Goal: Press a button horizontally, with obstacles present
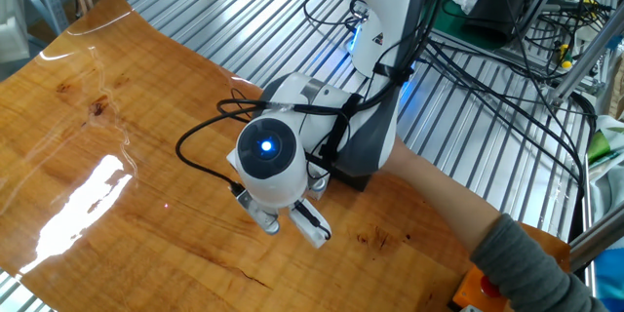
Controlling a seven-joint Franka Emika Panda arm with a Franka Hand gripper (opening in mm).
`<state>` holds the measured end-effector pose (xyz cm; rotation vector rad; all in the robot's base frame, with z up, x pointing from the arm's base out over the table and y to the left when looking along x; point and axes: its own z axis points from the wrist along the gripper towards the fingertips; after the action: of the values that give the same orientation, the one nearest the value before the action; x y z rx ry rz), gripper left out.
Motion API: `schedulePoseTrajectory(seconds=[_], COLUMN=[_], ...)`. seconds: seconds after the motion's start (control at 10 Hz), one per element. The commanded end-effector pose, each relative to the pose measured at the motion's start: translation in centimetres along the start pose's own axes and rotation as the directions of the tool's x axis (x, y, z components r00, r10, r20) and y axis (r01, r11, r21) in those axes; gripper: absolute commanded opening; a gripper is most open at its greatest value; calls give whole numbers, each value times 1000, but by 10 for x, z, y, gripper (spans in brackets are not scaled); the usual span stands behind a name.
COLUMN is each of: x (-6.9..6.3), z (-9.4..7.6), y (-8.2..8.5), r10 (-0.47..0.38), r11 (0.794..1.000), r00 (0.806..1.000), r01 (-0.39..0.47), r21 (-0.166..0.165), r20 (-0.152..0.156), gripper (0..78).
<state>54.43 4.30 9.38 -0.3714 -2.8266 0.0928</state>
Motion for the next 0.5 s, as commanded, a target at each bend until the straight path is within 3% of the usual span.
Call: schedulePoseTrajectory(seconds=[0.1,0.5], x=[4,5], z=[1,4], y=[-3,-4], r10=[-9,-14], r11=[1000,1000], r00=[1000,1000], r01=[9,14], r21=[4,6], r20=[10,12], gripper=[0,0])
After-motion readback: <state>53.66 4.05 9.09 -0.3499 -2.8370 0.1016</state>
